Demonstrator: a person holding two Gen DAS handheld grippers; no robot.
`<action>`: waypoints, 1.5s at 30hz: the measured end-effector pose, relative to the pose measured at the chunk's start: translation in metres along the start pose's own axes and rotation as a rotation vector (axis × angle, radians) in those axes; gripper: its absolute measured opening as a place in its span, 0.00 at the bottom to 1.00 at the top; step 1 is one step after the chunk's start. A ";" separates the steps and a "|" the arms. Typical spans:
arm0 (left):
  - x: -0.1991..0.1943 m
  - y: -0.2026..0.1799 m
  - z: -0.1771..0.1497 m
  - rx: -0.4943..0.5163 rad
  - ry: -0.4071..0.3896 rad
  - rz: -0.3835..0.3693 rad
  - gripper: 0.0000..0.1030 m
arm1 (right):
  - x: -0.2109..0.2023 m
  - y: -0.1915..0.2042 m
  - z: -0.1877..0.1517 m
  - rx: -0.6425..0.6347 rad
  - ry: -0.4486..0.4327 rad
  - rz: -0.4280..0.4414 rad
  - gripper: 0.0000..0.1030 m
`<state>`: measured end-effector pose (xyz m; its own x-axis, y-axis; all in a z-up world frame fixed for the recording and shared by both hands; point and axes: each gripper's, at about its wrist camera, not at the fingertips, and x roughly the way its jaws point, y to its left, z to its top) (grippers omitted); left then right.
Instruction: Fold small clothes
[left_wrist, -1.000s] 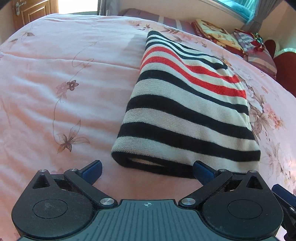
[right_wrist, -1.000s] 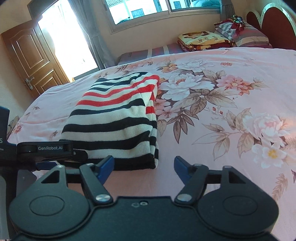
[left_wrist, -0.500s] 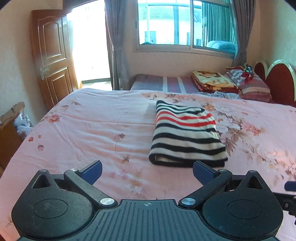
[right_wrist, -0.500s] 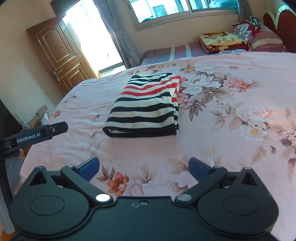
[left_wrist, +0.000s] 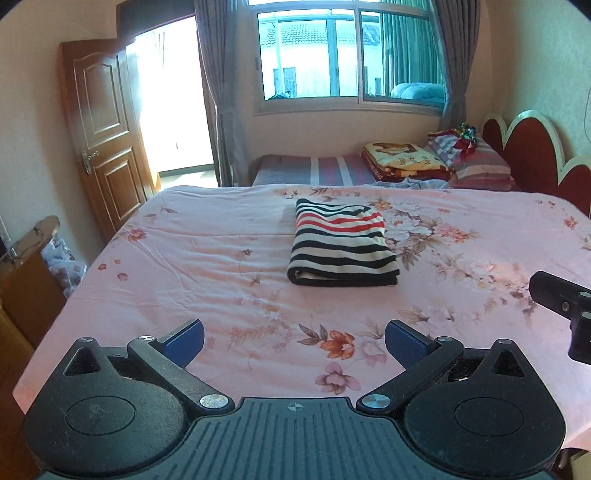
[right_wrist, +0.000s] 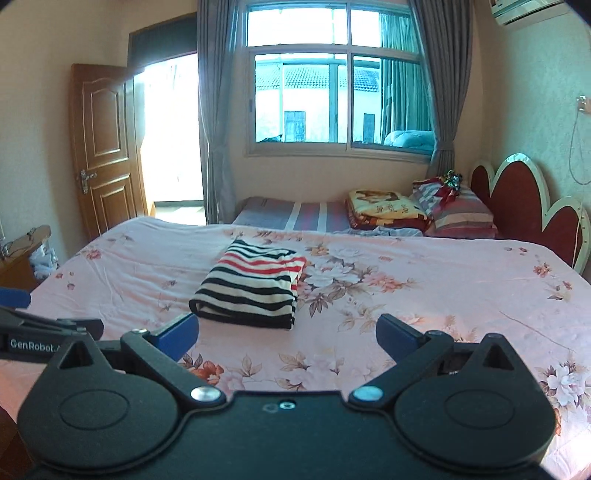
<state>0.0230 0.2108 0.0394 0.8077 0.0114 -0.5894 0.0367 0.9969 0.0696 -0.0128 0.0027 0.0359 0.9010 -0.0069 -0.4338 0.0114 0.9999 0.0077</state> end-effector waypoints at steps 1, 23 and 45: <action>-0.005 0.001 -0.001 -0.005 -0.005 -0.007 1.00 | -0.006 0.000 0.000 0.004 -0.019 -0.010 0.99; -0.030 -0.010 -0.001 -0.054 -0.051 0.021 1.00 | -0.019 -0.008 -0.002 0.035 -0.036 -0.049 0.99; -0.027 -0.017 0.000 -0.068 -0.041 0.043 1.00 | -0.010 -0.010 -0.004 0.045 -0.020 -0.017 0.99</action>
<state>0.0011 0.1939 0.0541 0.8311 0.0525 -0.5536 -0.0372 0.9986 0.0389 -0.0236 -0.0068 0.0362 0.9089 -0.0244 -0.4164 0.0457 0.9981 0.0414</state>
